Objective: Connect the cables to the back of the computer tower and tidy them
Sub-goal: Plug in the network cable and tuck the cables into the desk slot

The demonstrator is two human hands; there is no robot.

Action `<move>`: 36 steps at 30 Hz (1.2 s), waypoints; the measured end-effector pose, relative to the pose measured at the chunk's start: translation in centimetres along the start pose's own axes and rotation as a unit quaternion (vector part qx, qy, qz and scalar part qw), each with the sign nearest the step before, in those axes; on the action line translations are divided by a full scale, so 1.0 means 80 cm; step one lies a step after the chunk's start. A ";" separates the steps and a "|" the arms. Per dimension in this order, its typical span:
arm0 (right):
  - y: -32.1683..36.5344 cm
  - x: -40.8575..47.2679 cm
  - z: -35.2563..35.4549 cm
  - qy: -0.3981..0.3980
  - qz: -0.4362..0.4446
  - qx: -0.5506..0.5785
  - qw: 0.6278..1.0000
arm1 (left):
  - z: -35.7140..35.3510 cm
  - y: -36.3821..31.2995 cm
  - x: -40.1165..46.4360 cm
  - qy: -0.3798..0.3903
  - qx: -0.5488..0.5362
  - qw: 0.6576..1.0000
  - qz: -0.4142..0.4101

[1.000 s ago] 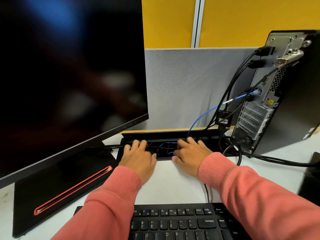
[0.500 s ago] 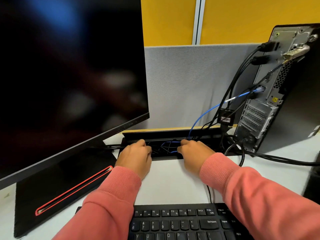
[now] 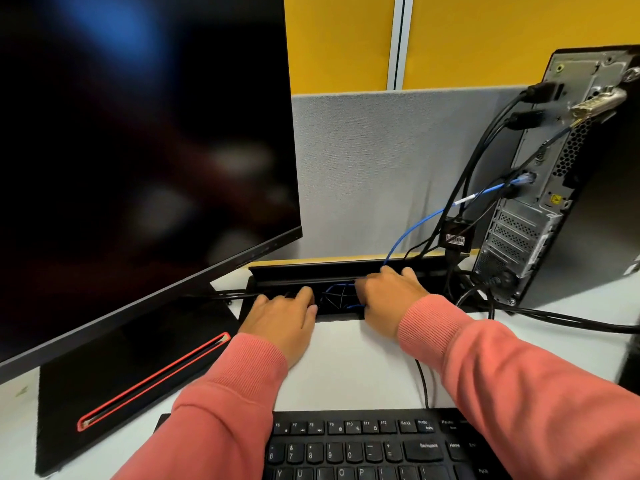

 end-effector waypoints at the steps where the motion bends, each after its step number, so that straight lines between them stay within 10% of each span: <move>1: -0.002 -0.001 0.003 -0.015 0.002 0.022 1.000 | 0.005 0.000 -0.001 -0.020 -0.007 1.000 -0.001; 7: 0.002 -0.003 0.004 -0.055 0.030 0.085 0.994 | 0.028 -0.003 -0.004 -0.108 -0.016 0.994 -0.019; 36: 0.040 0.026 -0.061 0.147 -0.071 0.045 0.985 | -0.023 -0.010 0.011 0.037 0.078 0.995 -0.042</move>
Point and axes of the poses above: each hand's wrist, its own x-axis towards the middle knuckle, its own z-axis out of the back of the hand, y = z × x, the point moved 10 cm from there along x, towards the middle knuckle
